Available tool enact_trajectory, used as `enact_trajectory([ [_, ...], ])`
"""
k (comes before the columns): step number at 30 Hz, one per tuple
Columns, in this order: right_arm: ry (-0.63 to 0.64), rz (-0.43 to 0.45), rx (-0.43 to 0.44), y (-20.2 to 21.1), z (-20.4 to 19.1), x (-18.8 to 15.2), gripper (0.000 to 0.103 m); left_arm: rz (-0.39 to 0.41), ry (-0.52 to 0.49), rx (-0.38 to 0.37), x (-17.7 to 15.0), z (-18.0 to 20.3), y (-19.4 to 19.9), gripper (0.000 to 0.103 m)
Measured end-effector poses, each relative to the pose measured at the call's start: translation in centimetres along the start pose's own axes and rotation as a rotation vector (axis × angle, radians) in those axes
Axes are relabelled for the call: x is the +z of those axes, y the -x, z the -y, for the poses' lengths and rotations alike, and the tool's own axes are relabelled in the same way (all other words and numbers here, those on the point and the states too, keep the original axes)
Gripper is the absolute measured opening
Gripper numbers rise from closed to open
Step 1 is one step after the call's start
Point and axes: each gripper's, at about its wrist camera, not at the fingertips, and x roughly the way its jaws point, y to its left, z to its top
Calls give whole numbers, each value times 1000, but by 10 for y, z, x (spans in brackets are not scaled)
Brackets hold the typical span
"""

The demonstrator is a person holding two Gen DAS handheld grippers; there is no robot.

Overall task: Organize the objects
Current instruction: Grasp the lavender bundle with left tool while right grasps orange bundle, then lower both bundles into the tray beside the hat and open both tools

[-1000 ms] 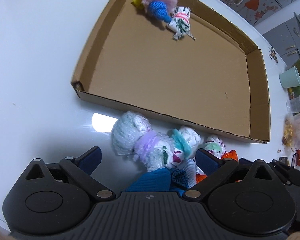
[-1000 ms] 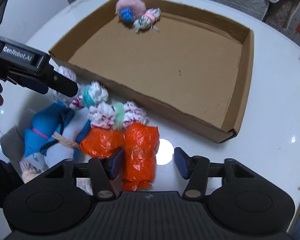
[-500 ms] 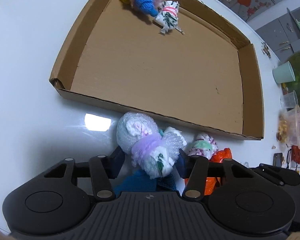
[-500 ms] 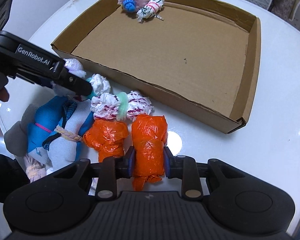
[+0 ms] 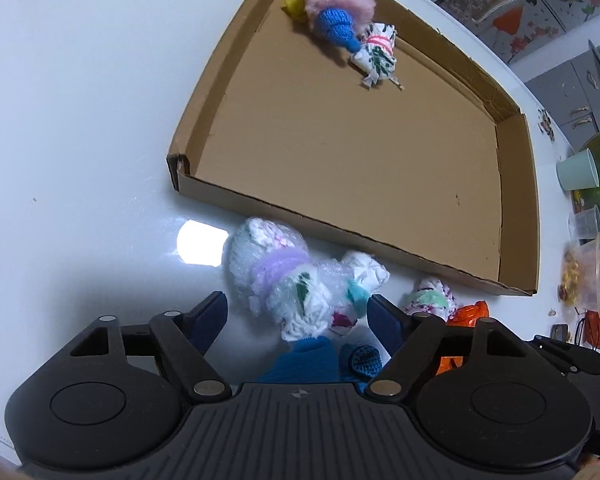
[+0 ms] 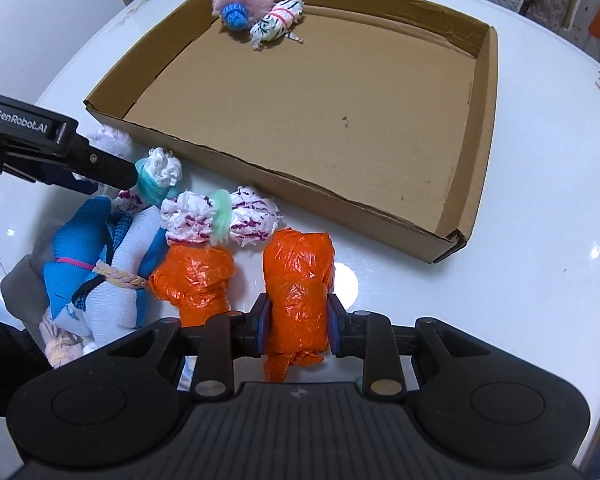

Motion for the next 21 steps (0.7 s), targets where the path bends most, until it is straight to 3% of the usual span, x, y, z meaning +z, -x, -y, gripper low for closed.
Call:
enact_trajectory([
  [5,-8,1,0,2,3,0,25,36,50,3,3,-8,6,76],
  [8,-8,2,3,3,3,-1,25,31,84,-5,3,-13,5,69],
  [10,-8,3,4,4,3,-2,25,23,89,-17,2,-14,5,56],
  [16,-13,4,-3,4,7,-3,25,45,89,-21,1,-15,10,53],
  [21,-9,7,5,4,7,2,25,65,52,24,-1,-16,18,50],
])
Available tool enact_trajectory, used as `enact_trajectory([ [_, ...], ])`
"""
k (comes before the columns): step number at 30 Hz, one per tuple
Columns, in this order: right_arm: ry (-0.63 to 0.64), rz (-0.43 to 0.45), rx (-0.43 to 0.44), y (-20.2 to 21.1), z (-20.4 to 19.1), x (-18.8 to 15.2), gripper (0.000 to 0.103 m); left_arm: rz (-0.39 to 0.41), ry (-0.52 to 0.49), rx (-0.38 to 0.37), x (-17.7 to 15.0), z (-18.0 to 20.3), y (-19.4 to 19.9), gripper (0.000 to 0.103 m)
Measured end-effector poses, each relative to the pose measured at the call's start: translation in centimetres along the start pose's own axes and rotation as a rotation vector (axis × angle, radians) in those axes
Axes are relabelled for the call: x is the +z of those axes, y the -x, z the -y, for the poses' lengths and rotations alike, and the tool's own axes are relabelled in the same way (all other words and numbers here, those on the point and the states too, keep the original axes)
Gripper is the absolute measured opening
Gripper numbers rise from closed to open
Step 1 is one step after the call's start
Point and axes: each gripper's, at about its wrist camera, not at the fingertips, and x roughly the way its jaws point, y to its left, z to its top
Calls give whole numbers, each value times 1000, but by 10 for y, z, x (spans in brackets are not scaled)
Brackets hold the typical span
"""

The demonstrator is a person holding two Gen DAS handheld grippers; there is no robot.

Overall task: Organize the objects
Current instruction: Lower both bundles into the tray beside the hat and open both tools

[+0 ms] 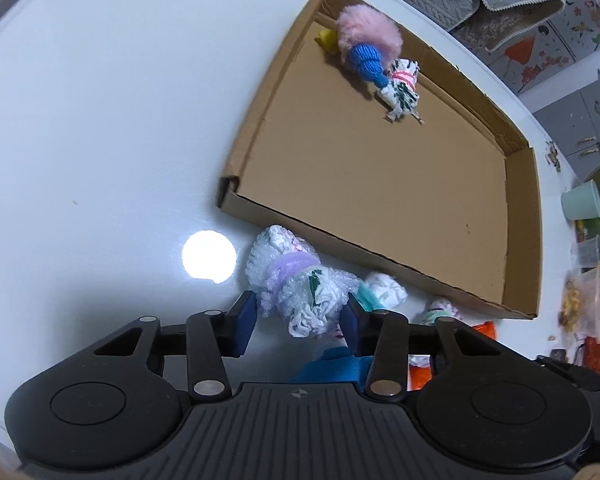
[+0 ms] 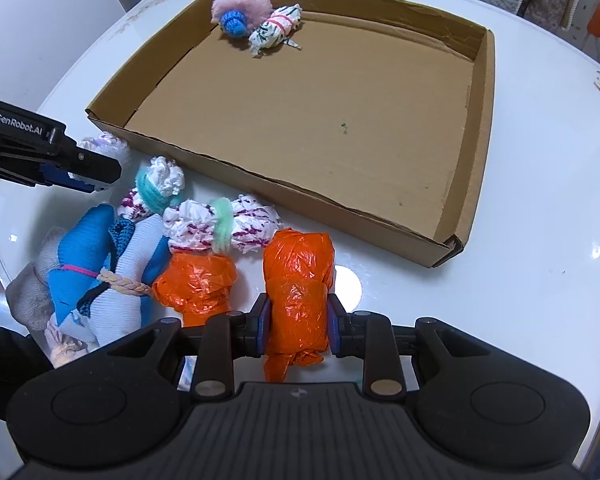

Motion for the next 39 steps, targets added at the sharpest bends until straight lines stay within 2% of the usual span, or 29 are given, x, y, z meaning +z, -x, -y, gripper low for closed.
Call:
enact_trajectory([
  [4,2,16,5,4,-5,9,25,40,-106,66,-5,8,17,50],
  [8,4,61,14,21,-2,8,25,147,-292,131,-15,29,42,50],
  [16,-44,187,-5,51,14,15,25,368,-548,69,-13,84,75,49],
  [19,-77,247,-20,58,21,24,25,430,-658,79,-13,112,74,49],
  [25,-132,358,-38,81,38,54,25,431,-679,60,5,140,59,49],
  [30,-124,374,-70,80,47,84,25,425,-665,40,29,151,43,49],
  [39,-126,412,-72,71,48,122,25,405,-684,22,46,167,15,49],
])
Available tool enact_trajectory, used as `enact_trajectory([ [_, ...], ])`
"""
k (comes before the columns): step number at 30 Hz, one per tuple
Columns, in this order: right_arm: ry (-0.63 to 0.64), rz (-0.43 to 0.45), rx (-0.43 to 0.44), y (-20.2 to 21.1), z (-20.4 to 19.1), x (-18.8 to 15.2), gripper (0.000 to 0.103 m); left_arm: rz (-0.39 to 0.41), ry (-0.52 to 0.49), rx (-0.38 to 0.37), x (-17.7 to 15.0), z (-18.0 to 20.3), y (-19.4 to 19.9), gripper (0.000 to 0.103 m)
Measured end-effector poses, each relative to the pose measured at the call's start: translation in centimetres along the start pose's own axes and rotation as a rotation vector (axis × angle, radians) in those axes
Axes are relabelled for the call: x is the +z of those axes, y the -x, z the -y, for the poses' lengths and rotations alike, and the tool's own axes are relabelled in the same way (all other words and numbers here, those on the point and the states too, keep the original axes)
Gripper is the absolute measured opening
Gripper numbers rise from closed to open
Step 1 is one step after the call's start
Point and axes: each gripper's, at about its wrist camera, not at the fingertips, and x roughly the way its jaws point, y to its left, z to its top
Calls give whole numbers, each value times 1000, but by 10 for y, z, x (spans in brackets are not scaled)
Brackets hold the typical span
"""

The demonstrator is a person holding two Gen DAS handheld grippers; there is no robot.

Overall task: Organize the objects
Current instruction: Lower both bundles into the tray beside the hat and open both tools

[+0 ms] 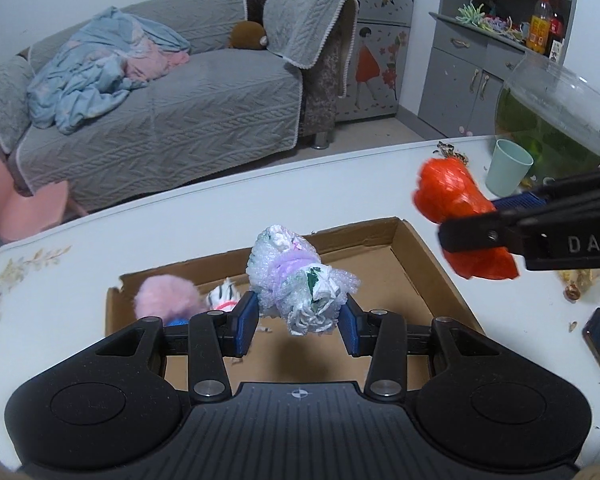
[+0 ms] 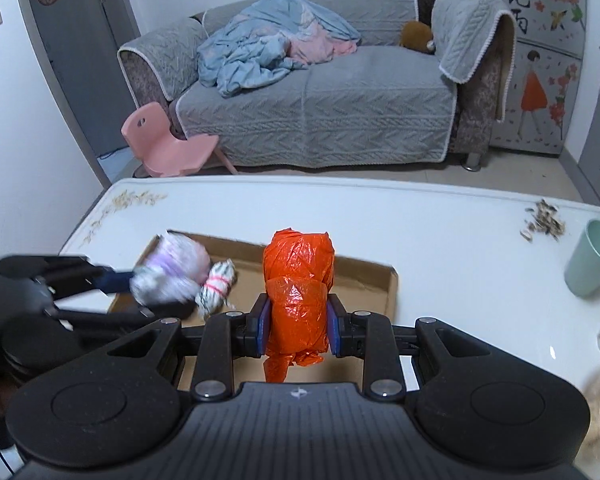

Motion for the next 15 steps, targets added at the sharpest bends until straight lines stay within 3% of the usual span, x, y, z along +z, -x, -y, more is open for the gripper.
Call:
enact_trajectory([
  [8,8,-48,2,-30,10,-5,25,-46,-18,-16,2,5,-44,49],
  [15,-4,-105,-9,-48,15,-9,25,-139,12,-50,-13,-4,-92,49],
])
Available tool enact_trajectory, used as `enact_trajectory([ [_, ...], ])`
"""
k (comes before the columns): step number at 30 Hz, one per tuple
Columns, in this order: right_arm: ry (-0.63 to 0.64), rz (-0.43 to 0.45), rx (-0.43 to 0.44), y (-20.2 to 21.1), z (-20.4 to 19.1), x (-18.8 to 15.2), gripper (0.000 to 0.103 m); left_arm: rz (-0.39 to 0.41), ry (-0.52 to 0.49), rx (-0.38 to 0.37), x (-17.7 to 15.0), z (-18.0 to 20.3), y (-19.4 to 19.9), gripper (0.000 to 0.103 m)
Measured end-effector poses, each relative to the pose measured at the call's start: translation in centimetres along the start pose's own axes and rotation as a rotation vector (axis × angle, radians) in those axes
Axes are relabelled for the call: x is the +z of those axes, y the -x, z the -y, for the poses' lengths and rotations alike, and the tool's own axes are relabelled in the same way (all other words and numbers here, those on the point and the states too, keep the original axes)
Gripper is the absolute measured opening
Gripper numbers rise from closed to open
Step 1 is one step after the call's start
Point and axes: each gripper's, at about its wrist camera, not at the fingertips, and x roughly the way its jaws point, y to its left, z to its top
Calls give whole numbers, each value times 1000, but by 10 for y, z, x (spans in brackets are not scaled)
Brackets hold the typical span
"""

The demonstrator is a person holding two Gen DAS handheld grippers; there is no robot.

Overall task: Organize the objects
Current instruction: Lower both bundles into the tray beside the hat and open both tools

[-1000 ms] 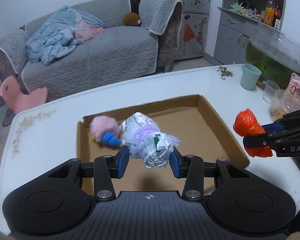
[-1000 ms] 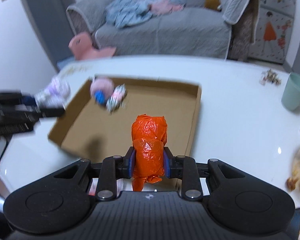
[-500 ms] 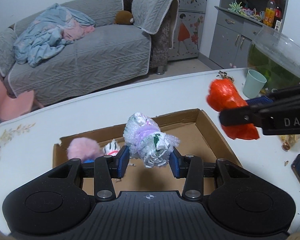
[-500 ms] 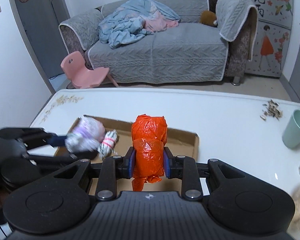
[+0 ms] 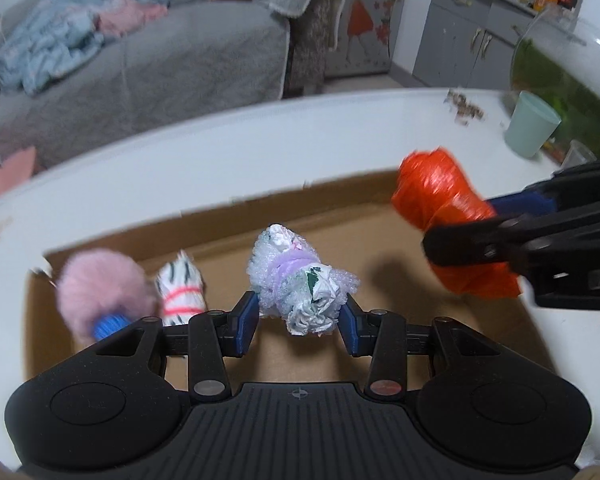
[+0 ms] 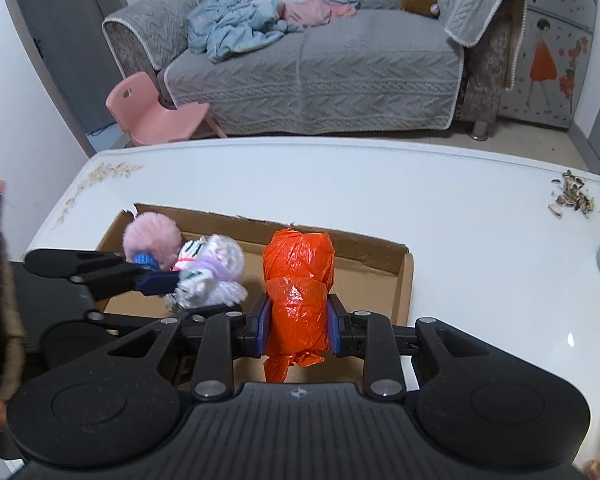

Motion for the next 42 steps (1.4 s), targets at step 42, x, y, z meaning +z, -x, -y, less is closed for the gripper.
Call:
enact_trajectory([
  [42,42,-102,65,-73,-30,24,26,11,24,79,-11,-45,-16,57],
])
